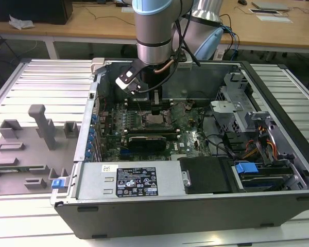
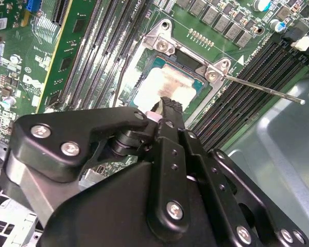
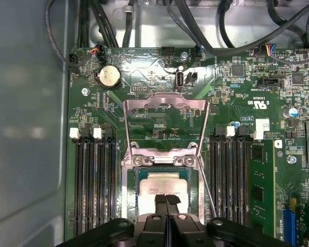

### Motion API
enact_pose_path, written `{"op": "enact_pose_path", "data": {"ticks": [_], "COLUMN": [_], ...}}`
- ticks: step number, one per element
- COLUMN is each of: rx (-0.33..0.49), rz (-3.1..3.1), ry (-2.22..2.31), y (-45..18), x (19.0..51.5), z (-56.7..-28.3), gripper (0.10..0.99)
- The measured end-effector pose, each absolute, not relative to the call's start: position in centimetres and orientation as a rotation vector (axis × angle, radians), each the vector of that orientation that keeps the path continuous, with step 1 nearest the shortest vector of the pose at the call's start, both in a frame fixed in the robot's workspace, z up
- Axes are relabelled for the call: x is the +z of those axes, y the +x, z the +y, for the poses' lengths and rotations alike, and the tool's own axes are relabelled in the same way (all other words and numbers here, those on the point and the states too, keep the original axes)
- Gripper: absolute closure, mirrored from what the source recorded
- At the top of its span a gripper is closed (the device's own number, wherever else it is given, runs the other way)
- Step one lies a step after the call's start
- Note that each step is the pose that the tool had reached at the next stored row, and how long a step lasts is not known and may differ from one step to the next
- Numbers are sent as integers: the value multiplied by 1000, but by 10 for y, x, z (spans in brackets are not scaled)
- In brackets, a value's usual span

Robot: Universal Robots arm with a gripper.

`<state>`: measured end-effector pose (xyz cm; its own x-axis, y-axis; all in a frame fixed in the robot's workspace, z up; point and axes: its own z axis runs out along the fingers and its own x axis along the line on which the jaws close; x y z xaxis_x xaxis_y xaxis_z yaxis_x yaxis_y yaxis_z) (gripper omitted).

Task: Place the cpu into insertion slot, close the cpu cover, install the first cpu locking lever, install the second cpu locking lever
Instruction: 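Place the cpu into insertion slot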

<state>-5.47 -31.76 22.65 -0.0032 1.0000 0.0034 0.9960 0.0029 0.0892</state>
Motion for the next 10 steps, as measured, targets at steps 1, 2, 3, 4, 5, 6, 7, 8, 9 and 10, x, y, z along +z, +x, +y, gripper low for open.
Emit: {"op": "enact_pose_path", "data": {"ticks": [1,2,3,4,5,6,7,8,9,10], "rx": [101,101,101,101,101,101,101,101,101,101], "rz": [2181,2181,2181,2181,2181,2181,2180,2180,2180,2180], "ry": [2174,2174,2174,2174,2174,2174,2174,2174,2174,2174], "y": [-55,-55,-55,-55,-55,-55,-55,-55,-55,-55], "x": [227,228,229,232,235,239,242,246,250,253], "z": [-318,-318,-318,-318,-318,-318,-318,-318,-318,-318], "gripper": [980,980,980,980,980,980,980,980,980,980]}}
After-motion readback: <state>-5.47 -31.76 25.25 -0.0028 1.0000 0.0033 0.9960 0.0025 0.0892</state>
